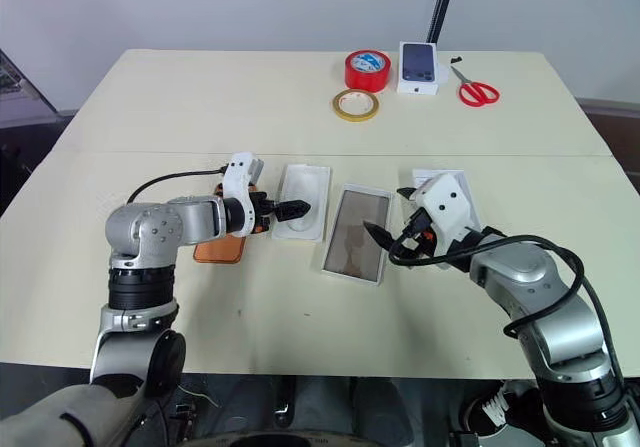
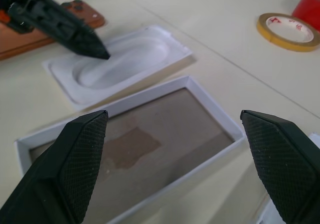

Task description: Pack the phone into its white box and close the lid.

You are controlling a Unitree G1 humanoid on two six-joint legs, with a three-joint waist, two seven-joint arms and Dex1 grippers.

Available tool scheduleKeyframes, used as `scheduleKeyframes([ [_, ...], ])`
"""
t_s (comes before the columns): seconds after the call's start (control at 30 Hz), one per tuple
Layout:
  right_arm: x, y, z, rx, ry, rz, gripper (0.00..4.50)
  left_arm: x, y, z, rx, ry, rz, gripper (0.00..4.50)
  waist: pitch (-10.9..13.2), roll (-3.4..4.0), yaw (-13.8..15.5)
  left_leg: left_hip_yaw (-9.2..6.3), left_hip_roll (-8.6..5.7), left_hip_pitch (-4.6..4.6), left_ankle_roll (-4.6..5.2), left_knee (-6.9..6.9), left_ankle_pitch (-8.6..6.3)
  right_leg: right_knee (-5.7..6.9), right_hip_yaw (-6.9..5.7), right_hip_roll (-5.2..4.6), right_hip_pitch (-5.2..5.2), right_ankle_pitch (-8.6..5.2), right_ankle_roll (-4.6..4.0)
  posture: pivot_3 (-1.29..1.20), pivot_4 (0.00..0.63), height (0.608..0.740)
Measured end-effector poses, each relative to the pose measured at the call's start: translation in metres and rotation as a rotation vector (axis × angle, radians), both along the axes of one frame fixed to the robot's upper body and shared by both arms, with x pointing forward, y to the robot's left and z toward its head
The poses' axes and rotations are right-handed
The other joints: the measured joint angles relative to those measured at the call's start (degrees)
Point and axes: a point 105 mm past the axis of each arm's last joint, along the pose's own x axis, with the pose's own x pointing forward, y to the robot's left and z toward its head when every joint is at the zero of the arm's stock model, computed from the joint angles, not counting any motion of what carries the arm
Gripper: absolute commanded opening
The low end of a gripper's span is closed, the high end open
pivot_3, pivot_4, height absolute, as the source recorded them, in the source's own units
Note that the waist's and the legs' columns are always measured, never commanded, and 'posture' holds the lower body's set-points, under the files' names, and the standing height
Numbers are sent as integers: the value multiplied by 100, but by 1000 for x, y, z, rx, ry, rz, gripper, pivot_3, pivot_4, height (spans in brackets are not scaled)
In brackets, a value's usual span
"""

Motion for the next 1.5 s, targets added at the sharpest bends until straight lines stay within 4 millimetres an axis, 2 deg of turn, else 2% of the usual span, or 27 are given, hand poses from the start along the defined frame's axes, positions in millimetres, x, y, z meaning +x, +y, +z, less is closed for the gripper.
scheduleKeyframes([
  [0.07, -6, 3, -1, -45, 7, 35, 4500, 1, 0, -3, -18, 22, 17, 3210, 0, 0, 2, -1, 0, 0, 0, 0, 0, -1, 0, -1, 2, 0, 0, 0, 150, 709],
  [0.27, -27, 25, -24, -170, 119, 201, 4500, 4, 2, -14, -7, 68, 56, 43, -1, -3, 7, -3, -2, 1, -1, 2, 1, -3, -1, -3, 4, 0, 1, 0, 150, 709],
  [0.47, -33, 39, -47, -275, 237, 271, 4500, 7, 0, -12, -9, 66, 63, 43, -1, -3, 7, -7, -2, 1, -3, 2, 2, -3, -3, -9, 3, 0, 0, 0, 150, 709],
  [0.5, -33, 41, -51, -295, 253, 277, 4241, 7, 0, -12, -11, 67, 66, 10, -1, -3, 5, -7, -2, 1, -5, 2, 3, -3, -3, -9, 3, 0, 0, 0, 150, 709],
  [0.57, -30, 42, -58, -332, 273, 270, 3663, 7, 0, -12, -34, 72, 80, 0, -1, -3, 7, -7, -2, 0, -5, 2, 3, -3, -3, -10, 2, 0, 0, 0, 150, 709],
  [0.6, -29, 40, -63, -349, 287, 263, 3149, 8, 1, -12, -42, 74, 89, 0, -1, -4, 11, -7, -2, -1, -5, 2, 3, -4, -4, -11, 2, 0, 0, 0, 150, 709],
  [0.8, -28, 48, -63, -396, 239, 320, 56, 12, 19, -8, -105, 78, 180, 0, -1, -4, 0, -8, -2, 0, -6, 1, 3, -4, -4, -9, 1, 0, 0, 0, 150, 709],
  [0.97, -24, 60, -64, -420, 197, 379, 17, 17, 40, 3, -151, 58, 264, 0, -1, -8, -28, -9, 2, 2, -9, 0, 5, -2, -4, -5, 0, 0, 1, 0, 150, 709],
  [1.17, -12, 94, -64, -431, 126, 464, 17, 20, 71, 26, -148, -11, 338, 0, -1, -13, -29, -8, 2, 0, -50, -2, 27, 0, -4, -6, -7, 0, 0, 0, 150, 709],
  [1.3, 1, 109, -63, -434, 81, 475, 17, 15, 74, 34, -136, -30, 330, 0, -2, -18, -23, -10, 2, 0, -53, -3, 29, 4, -5, -6, -9, 0, 0, 0, 150, 709],
  [1.4, 9, 113, -62, -430, 70, 465, 840, 11, 68, 36, -135, -30, 304, 0, -2, -19, -7, -9, 0, -1, -53, -3, 29, 4, -5, -9, -9, 0, 0, 0, 150, 709],
  [1.5, 13, 107, -55, -388, 89, 433, 2271, 4, 57, 38, -128, -33, 263, 0, 0, -22, 4, -9, -4, -4, -54, -2, 29, 3, -6, -13, -9, 1, 1, 0, 150, 709],
])
